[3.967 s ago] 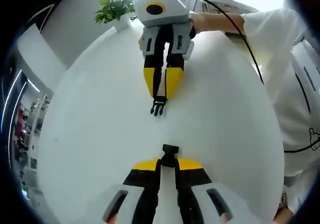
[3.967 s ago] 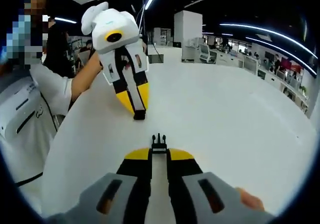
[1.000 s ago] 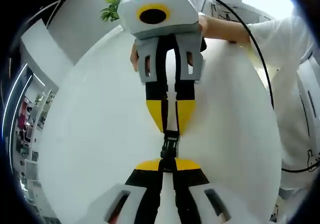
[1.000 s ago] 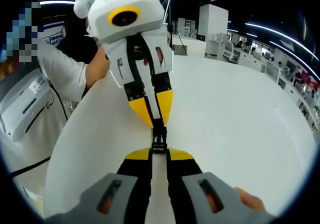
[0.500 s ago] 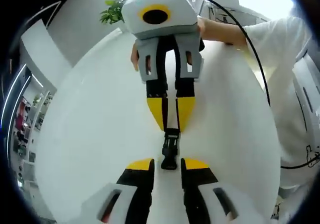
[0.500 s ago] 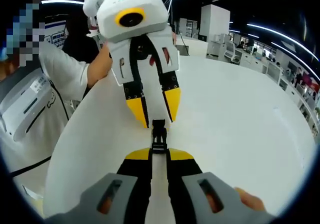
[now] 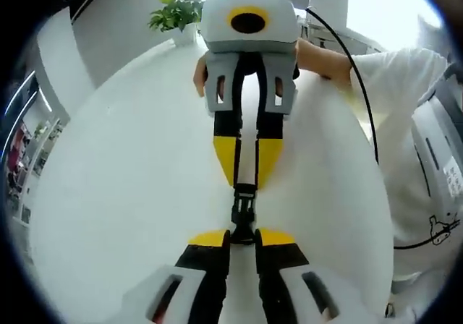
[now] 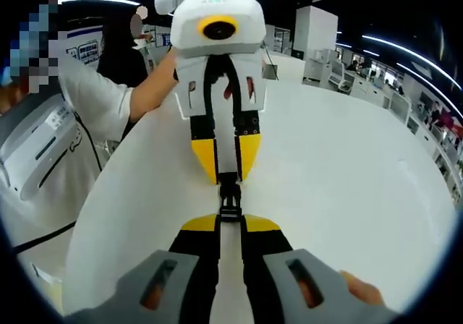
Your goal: Snap the two parts of the plastic buckle together until the buckle closes and remains connected.
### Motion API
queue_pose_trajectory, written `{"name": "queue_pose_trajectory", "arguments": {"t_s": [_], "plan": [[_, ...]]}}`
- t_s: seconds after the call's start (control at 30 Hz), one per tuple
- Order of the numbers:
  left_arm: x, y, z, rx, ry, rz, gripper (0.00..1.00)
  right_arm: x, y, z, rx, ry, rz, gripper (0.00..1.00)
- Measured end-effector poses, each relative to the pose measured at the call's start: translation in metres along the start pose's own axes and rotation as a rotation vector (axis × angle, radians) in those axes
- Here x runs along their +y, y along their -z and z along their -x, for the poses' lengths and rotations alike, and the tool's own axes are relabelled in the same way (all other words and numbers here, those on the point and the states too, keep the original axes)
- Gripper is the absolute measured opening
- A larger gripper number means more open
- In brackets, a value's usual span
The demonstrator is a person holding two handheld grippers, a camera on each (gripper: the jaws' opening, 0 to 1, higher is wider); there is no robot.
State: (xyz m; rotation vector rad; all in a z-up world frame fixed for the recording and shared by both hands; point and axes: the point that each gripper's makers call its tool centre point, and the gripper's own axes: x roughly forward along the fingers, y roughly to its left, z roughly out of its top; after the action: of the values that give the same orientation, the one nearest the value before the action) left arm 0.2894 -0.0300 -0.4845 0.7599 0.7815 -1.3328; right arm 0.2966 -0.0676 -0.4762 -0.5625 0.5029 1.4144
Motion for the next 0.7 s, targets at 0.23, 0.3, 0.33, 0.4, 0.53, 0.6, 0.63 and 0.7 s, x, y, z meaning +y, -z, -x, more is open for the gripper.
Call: {"name": "queue_pose_trajectory", "arguments": {"t_s": [0.23, 0.3, 0.33, 0.4, 0.53, 0.6, 0.63, 0.7], "plan": [[-0.0011, -0.0002, -0.0003, -0.012, 0.015, 0.026, 0.12, 0.0002, -0.0004, 0.0000, 0.013, -0.003, 0.013, 0.09], [-0.0012, -0.0006, -0.0001, -0.014, 0.017, 0.010, 0.11, 0.0007, -0.0004, -0.0003, 0.018, -0.009, 0.020, 0.09], [-0.0010, -0.0008, -0.0001, -0.012, 0.018, 0.011, 0.11, 0.0009, -0.0004, -0.0003, 0.022, -0.011, 0.028, 0.09], [-0.0020, -0.0012, -0.0001, -0.008, 0.018, -0.009, 0.11, 0.0018, 0.0000, 0.0000, 0.032, -0.017, 0.039, 0.09], [-0.0043, -0.0023, -0.0003, 0.008, 0.027, -0.028, 0.11, 0.0038, -0.0001, 0.0000, 0.043, -0.029, 0.049, 0.09], [-0.0038, -0.0021, 0.0000, 0.018, 0.027, -0.020, 0.11, 0.0035, -0.0007, -0.0011, 0.050, -0.028, 0.052, 0.09], [-0.0038, -0.0019, 0.0001, 0.020, 0.027, -0.022, 0.11, 0.0032, -0.0007, -0.0014, 0.054, -0.029, 0.052, 0.09], [-0.0040, -0.0019, 0.0001, 0.020, 0.029, -0.025, 0.11, 0.0030, -0.0005, -0.0014, 0.055, -0.031, 0.051, 0.09]]}}
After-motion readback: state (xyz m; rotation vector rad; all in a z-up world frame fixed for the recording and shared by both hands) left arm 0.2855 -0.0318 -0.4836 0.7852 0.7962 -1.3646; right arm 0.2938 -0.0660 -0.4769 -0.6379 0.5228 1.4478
